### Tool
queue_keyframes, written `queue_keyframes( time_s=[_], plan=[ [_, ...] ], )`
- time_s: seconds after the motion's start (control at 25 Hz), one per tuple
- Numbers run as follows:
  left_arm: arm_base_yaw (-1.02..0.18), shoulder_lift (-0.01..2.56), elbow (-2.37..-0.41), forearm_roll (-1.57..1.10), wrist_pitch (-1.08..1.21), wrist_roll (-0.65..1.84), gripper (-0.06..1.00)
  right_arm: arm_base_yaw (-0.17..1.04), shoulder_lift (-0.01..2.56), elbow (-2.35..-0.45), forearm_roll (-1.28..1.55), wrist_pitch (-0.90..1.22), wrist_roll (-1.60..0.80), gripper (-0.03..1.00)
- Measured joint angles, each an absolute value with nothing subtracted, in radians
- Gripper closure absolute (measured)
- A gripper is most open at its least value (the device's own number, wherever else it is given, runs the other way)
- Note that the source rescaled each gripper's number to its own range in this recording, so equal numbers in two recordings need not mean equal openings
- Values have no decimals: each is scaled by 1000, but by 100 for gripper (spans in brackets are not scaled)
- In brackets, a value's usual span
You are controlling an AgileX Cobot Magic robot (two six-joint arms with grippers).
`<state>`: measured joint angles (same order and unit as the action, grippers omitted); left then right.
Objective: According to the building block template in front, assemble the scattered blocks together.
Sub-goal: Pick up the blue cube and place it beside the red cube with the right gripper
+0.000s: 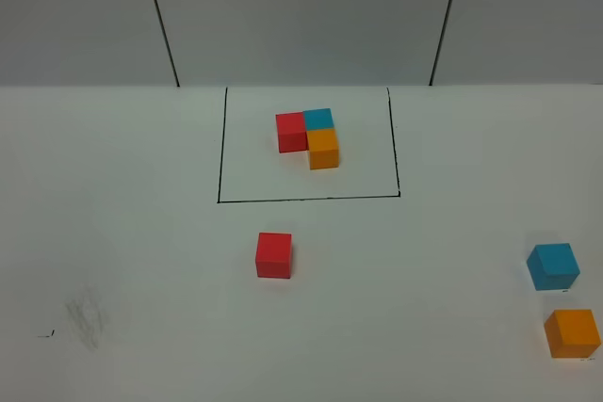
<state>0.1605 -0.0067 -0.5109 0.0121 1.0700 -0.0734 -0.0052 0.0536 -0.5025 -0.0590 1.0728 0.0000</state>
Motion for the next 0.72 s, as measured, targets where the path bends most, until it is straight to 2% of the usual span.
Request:
queue_keyframes(
  time_s=[0.48, 0.6, 0.72],
  plan=[
    [160, -7, -511, 12, 1070, -73, -5, -5, 54, -502, -57, 1073, 0, 95],
    [160, -7, -511, 12, 1070, -73, -5, -5, 54, -502, -61, 1073, 0, 87],
    [160, -7, -511, 12, 1070, -73, -5, -5, 54, -502, -62, 1073, 0, 67]
  ],
)
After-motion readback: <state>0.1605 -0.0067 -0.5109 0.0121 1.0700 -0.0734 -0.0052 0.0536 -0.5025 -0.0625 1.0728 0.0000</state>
